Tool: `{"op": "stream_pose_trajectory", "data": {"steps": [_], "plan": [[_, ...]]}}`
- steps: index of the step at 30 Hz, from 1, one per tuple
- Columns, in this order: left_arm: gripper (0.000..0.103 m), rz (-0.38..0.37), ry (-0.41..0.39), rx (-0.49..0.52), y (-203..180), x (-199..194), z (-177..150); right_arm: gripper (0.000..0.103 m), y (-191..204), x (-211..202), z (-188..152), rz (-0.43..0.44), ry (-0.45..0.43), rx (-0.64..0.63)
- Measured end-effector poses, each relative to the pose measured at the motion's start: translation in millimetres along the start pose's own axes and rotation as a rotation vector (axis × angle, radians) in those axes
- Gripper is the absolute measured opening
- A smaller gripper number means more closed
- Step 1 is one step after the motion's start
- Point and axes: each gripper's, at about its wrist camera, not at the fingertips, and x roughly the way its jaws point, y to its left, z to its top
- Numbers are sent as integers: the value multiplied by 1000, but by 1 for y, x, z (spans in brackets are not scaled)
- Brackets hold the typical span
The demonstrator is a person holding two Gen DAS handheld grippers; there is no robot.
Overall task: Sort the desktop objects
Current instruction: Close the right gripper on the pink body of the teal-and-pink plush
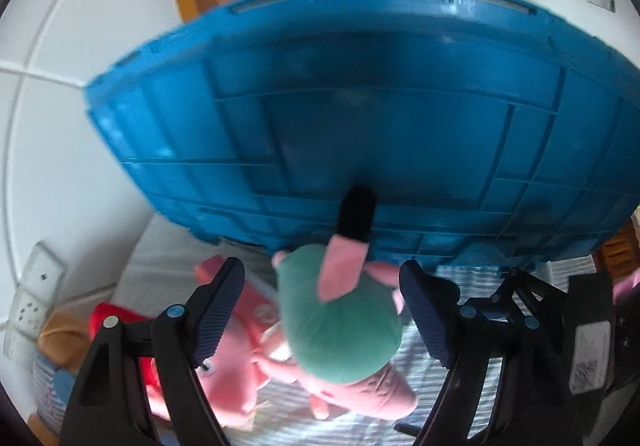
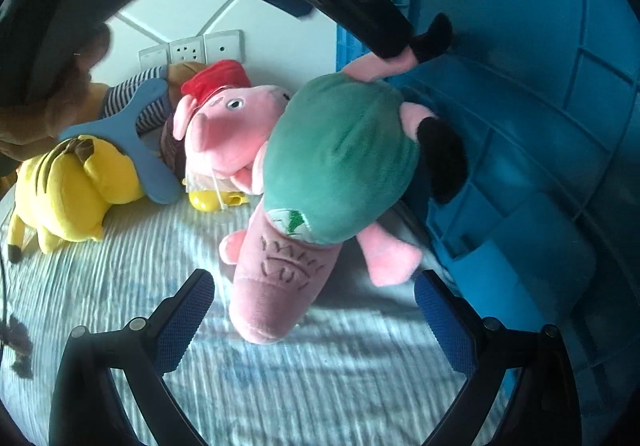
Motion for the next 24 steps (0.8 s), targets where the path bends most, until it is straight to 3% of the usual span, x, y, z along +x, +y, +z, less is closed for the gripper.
{"op": "stream_pose_trajectory", "data": {"steps": [8,16,24], "plan": [[80,-44,59,-57,17,44,-8,101,-5,3,-2,-16,4,-17],[80,-8,67,-2,4,48,-1,101,3,25,5,-28,-1,-39],[78,-62,75,-8,10,46,-3,101,10,57,2,-22,39,-63]]}}
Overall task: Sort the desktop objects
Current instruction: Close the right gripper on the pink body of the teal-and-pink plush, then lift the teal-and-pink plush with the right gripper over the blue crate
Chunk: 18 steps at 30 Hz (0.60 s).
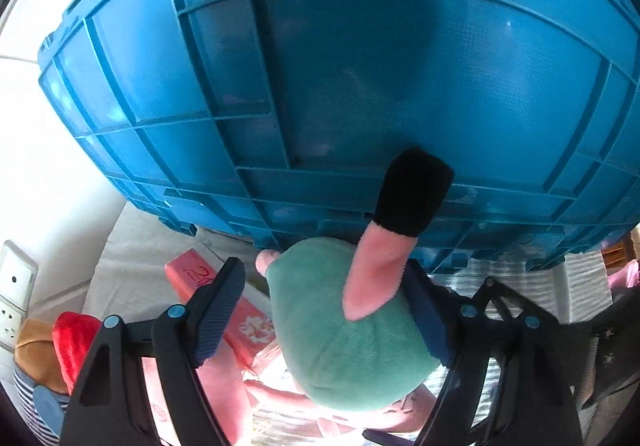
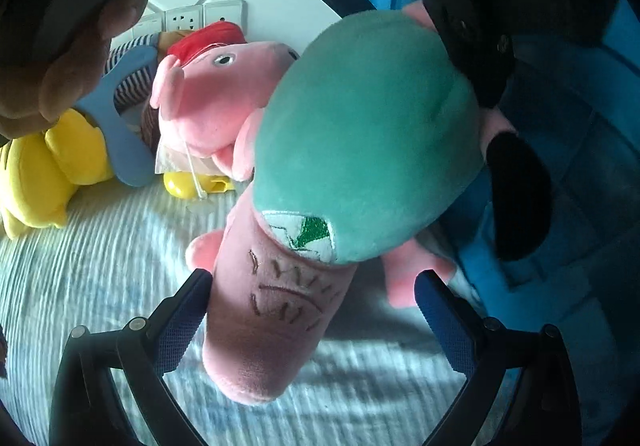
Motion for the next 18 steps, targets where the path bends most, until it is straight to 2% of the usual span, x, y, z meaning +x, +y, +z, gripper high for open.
{"op": "stream_pose_trajectory", "data": {"steps": [1,2,3,6,9,13,18], "plan": [[74,-9,1,-4,1,0,-1,93,2,2,-1,3,2,-9],[71,-25,2,-9,1,1,-2,65,4,2,-1,42,6,-13],[66,-32,1,-8,0,0,-3,56,6,3,-2,83,10,-16],[56,-34,-4,4,-5,-3,-5,53,9,0,-1,79,10,-24],[51,-19,-17,1,-8,-11,-5,50,10,-6,-1,80,4,-38],[39,15,-37,-3,-12,-28,-7,49,13,-18,-2,75,-14,-61],[34,61,-60,-15,-22,-67,-13,48,22,-46,-1,82,-48,-111]]}}
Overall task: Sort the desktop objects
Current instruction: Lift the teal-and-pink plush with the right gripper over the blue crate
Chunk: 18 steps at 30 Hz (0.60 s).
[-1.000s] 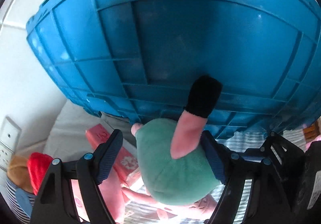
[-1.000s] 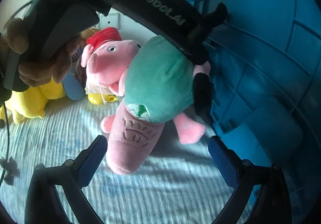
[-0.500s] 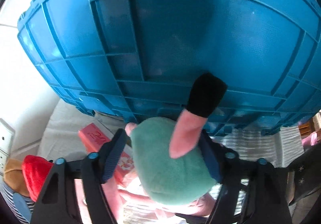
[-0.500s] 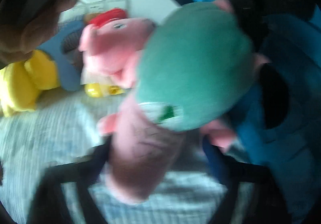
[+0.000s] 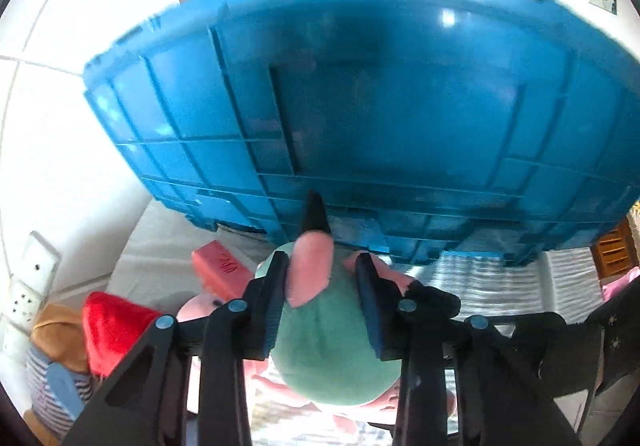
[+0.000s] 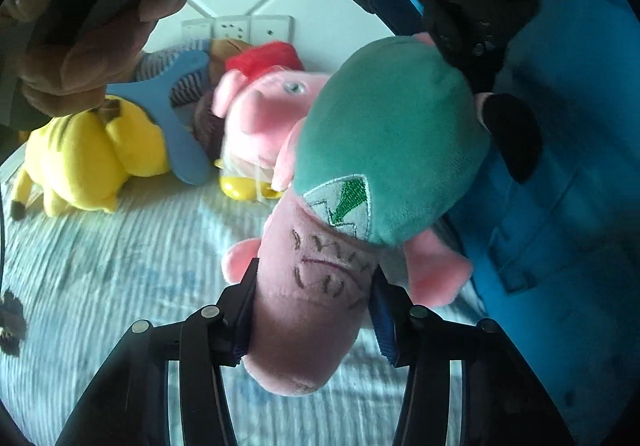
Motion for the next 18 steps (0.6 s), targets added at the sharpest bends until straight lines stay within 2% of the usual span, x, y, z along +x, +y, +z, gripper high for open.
{"op": "stream_pose_trajectory", "data": {"steps": [7,11,16,18], "plan": [[29,68,-50,15,-9,-75,11,46,19,-62,8,10,-85,-82],[29,132,-95,79,-35,-135,21,46,24,-113,15,3,-157,-110],[29,168,-204,168,-76,-201,62,45,16,-189,29,-9,-253,-99],[29,163,-244,195,-90,-214,82,45,5,-225,35,-15,-292,-84]]}}
